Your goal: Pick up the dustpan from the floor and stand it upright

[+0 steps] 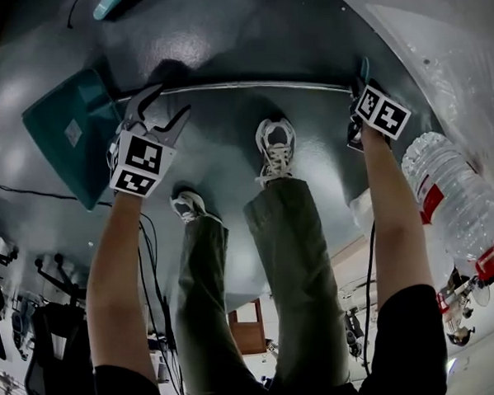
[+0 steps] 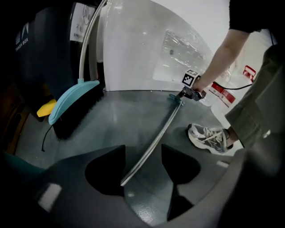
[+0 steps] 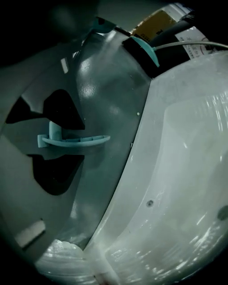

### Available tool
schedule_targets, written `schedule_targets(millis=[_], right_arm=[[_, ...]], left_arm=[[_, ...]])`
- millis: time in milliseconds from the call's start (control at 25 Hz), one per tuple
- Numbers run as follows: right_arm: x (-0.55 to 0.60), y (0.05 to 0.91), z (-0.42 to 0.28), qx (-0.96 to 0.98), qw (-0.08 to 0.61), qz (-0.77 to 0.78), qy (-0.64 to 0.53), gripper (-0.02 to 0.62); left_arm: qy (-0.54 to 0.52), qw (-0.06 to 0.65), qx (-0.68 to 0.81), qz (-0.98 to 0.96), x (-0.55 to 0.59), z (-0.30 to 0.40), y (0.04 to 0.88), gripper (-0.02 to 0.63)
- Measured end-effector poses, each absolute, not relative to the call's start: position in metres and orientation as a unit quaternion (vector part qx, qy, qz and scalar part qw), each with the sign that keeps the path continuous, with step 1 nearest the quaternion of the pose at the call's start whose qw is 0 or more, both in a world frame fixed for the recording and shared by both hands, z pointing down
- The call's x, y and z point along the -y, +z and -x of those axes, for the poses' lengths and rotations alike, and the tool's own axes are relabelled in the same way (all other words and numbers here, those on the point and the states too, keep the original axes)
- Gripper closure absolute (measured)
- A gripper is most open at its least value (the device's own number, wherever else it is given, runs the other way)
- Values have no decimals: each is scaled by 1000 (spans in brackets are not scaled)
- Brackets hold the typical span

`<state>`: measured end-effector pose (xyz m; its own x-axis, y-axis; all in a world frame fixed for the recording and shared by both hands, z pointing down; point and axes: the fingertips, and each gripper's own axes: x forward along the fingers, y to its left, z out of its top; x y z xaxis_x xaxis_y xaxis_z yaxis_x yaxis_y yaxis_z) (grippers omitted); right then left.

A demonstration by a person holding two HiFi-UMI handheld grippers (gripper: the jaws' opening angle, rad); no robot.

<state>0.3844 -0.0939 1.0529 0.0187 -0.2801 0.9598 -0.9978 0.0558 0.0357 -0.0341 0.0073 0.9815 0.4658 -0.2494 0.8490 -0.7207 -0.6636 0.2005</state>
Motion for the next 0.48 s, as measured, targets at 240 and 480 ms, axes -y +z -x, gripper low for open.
schedule_targets(millis=[240, 480], right_arm=[[96, 1069, -390, 564, 409, -571, 435, 428], [92, 1066, -381, 592, 442, -526, 422, 529]], left_arm=[[420, 285, 301, -807, -7, 39, 996, 327], [421, 288, 295, -808, -11, 33, 996, 327]])
